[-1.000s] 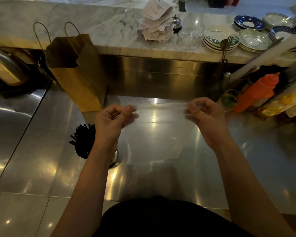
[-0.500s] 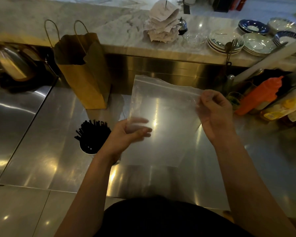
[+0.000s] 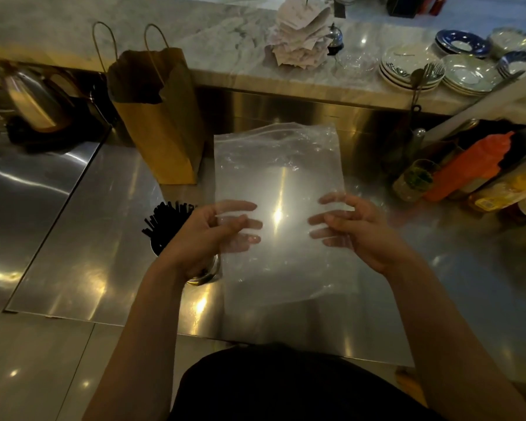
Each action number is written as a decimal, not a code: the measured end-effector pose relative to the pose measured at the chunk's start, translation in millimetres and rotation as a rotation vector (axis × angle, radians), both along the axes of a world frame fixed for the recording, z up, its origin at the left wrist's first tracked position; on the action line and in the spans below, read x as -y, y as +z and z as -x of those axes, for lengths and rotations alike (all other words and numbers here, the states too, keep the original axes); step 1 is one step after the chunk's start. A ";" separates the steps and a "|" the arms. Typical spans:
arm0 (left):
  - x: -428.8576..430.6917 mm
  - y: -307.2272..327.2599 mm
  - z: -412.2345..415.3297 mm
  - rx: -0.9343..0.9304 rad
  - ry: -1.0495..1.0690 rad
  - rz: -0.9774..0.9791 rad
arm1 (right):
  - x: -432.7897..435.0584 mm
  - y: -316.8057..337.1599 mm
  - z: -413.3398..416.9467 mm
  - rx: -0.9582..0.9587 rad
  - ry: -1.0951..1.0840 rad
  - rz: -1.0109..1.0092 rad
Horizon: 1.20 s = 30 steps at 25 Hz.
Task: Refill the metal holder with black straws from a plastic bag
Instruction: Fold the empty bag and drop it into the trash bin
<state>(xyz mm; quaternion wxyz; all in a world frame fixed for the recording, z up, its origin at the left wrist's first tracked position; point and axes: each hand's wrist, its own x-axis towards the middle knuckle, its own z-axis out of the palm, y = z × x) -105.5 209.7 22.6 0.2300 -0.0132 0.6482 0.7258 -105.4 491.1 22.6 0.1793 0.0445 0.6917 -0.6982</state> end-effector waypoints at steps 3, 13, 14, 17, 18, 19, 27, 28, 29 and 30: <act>13.2 -1.4 -0.9 0.006 -0.075 0.006 | -4.1 2.3 5.0 0.043 0.024 0.077; 24.0 4.6 2.6 0.008 -0.028 -0.134 | 14.3 4.4 29.9 0.122 0.049 0.249; 26.9 3.3 4.7 0.064 -0.019 -0.194 | 13.3 1.3 33.2 0.122 0.055 0.238; 28.1 5.9 8.9 0.054 -0.028 -0.054 | 11.6 1.4 40.1 0.125 0.068 0.154; 26.4 4.4 9.6 -0.013 -0.056 0.074 | 11.1 -0.3 43.8 0.122 0.061 0.137; 22.8 3.9 9.0 -0.056 -0.088 0.177 | 13.3 1.8 45.4 0.107 0.038 0.121; -10.7 -21.4 -3.0 0.045 0.458 -0.020 | 6.5 -26.4 13.6 0.324 -0.050 0.875; -17.9 -24.9 -3.3 0.073 0.537 -0.067 | 10.2 -31.4 9.5 0.305 -0.044 0.819; -25.1 -28.7 -3.8 0.098 0.590 -0.094 | 18.0 -35.2 4.9 0.294 -0.032 0.734; -31.9 -33.0 -4.4 0.119 0.608 -0.107 | 26.1 -39.8 0.9 0.280 -0.025 0.614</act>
